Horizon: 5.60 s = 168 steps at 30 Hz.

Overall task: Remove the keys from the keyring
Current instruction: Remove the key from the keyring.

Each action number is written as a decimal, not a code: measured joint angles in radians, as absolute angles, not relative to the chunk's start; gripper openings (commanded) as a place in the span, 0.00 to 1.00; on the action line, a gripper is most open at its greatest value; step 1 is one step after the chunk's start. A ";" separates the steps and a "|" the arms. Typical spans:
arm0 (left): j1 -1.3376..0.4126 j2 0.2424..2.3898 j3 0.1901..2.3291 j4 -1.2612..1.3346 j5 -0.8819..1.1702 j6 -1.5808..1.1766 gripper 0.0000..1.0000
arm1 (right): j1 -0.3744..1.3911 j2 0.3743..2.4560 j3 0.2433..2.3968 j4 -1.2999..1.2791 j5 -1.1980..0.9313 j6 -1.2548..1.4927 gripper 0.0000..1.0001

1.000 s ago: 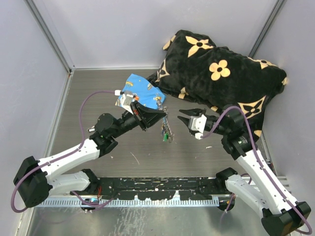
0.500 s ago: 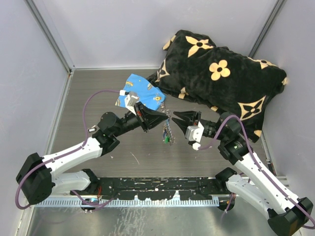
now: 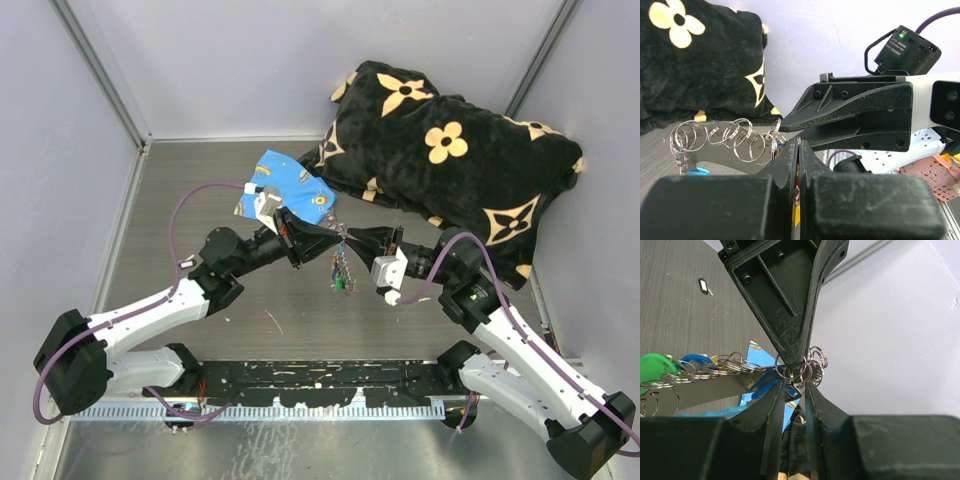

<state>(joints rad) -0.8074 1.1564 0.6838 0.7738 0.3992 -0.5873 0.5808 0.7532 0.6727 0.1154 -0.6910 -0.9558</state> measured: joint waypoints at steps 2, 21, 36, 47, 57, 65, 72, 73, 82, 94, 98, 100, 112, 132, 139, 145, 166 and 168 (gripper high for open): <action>-0.806 1.156 0.684 0.774 0.402 -0.588 0.00 | 0.581 0.753 0.673 0.115 -0.689 -0.962 0.25; -0.803 1.157 0.684 0.776 0.408 -0.595 0.00 | 0.594 0.753 0.675 0.073 -0.688 -1.023 0.01; -0.803 1.161 0.682 0.781 0.406 -0.611 0.00 | 0.623 0.753 0.686 0.012 -0.673 -1.102 0.01; -0.803 1.167 0.672 0.784 0.406 -0.612 0.00 | 0.649 0.753 0.698 -0.058 -0.653 -1.225 0.06; -0.802 1.194 0.652 0.828 0.389 -0.605 0.00 | 0.672 0.753 0.698 -0.114 -0.629 -1.311 0.24; -0.796 1.200 0.626 0.850 0.389 -0.588 0.00 | 0.652 0.748 0.706 -0.197 -0.595 -1.284 0.34; -0.788 1.200 0.598 0.894 0.398 -0.581 0.00 | 0.571 0.747 0.761 -0.216 -0.598 -1.074 0.37; -0.787 1.200 0.594 0.901 0.398 -0.580 0.00 | 0.563 0.747 0.769 -0.213 -0.605 -1.026 0.37; -0.778 1.216 0.566 1.040 0.447 -0.576 0.00 | 0.506 0.837 0.853 -0.187 -0.819 -0.532 0.39; -0.773 1.221 0.558 1.081 0.510 -0.567 0.00 | 0.463 0.903 0.891 -0.187 -0.940 -0.326 0.36; -0.772 1.223 0.558 1.090 0.527 -0.569 0.00 | 0.462 0.903 0.894 -0.172 -0.965 -0.295 0.30; -0.772 1.226 0.558 1.096 0.535 -0.570 0.00 | 0.461 0.904 0.894 -0.165 -0.972 -0.281 0.28; -0.772 1.254 0.559 1.126 0.567 -0.596 0.00 | 0.461 0.922 0.894 -0.134 -0.989 -0.244 0.17; -0.772 1.266 0.559 1.164 0.577 -0.622 0.00 | 0.456 0.926 0.894 -0.167 -0.997 -0.274 0.12; -0.772 1.267 0.559 1.172 0.585 -0.631 0.00 | 0.456 0.926 0.894 -0.165 -0.999 -0.260 0.05; -0.772 1.272 0.559 1.186 0.600 -0.642 0.00 | 0.456 0.928 0.896 -0.165 -1.001 -0.245 0.01; -0.744 1.101 0.560 0.961 0.570 -0.495 0.37 | 0.455 0.977 1.024 -0.463 -0.923 -0.426 0.01; -0.744 1.066 0.565 0.860 0.581 -0.423 0.38 | 0.455 0.989 1.040 -0.504 -0.908 -0.465 0.01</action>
<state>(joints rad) -0.7441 1.0657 0.5652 0.8597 0.5808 -0.4229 0.4545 0.9890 1.0405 -0.5041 -0.9085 -0.4648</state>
